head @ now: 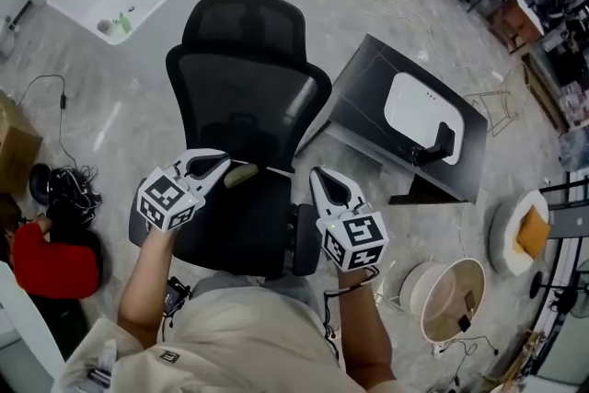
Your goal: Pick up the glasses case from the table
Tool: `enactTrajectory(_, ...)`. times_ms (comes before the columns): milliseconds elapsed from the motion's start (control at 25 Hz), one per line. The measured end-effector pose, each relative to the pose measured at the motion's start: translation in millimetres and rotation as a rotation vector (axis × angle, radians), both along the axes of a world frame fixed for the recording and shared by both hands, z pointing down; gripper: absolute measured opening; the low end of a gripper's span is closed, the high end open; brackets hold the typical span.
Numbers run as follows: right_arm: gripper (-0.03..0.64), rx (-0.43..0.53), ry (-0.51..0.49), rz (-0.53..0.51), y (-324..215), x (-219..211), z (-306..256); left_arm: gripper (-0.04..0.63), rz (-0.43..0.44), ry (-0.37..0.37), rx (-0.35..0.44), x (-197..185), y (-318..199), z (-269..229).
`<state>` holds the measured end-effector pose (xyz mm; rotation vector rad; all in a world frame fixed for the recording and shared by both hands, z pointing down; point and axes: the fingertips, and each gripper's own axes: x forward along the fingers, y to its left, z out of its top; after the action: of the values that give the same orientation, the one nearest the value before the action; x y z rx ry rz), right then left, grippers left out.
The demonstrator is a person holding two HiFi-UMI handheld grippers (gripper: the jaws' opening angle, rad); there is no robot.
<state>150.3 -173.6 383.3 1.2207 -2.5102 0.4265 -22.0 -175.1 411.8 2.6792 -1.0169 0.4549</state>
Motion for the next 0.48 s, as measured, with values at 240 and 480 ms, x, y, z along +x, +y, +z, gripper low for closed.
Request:
enactTrajectory(240, 0.025, -0.043, 0.009, -0.04, -36.1, -2.5, 25.3, 0.023, -0.021, -0.014, -0.066, -2.2, -23.4, 37.0)
enactTrajectory(480, 0.025, -0.091, 0.02, -0.071, -60.7, -15.0, 59.4, 0.023, -0.037, -0.024, -0.147, -15.4, -43.0, 89.8)
